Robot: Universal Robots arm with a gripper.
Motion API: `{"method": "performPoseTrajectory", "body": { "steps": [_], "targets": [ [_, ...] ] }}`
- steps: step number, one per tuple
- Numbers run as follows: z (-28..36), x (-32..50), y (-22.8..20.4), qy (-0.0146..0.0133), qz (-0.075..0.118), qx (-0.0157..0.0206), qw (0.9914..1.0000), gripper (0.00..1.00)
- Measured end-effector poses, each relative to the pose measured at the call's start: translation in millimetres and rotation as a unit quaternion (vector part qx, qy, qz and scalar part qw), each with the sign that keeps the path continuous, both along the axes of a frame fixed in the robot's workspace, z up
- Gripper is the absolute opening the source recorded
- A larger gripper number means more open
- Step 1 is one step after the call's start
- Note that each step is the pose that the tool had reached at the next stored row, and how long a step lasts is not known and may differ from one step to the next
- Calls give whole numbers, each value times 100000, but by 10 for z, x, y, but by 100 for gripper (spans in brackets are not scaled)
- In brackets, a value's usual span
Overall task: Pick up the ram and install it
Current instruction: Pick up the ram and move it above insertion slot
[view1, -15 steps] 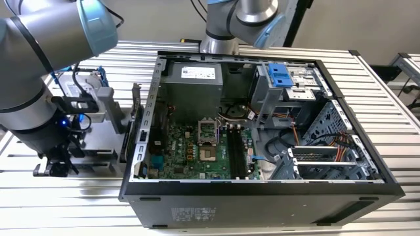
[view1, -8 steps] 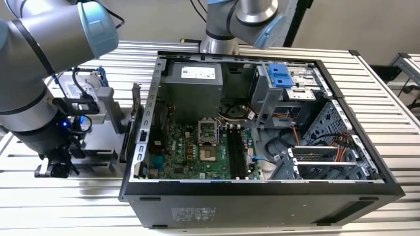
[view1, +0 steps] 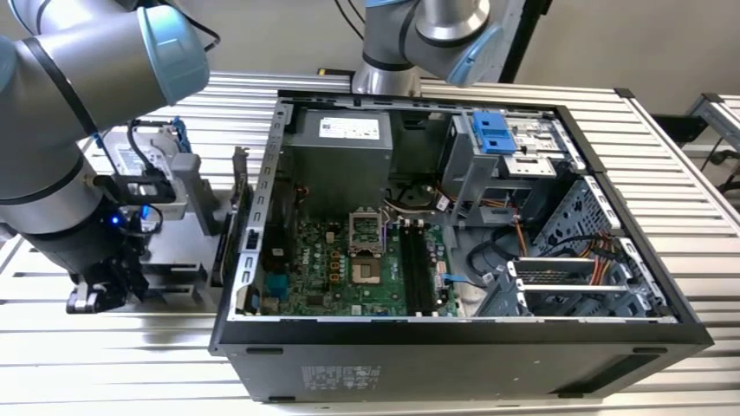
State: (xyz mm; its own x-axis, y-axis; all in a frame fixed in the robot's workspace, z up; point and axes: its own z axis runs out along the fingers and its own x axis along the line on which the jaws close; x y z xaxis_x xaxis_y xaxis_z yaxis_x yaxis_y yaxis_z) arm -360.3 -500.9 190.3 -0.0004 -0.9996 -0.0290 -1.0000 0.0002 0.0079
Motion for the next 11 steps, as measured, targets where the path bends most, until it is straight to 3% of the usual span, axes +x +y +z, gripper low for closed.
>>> {"method": "performPoseTrajectory", "body": {
  "steps": [11],
  "targets": [
    [0,0,-1,3,-1,-2,100000,100]
  ]
}}
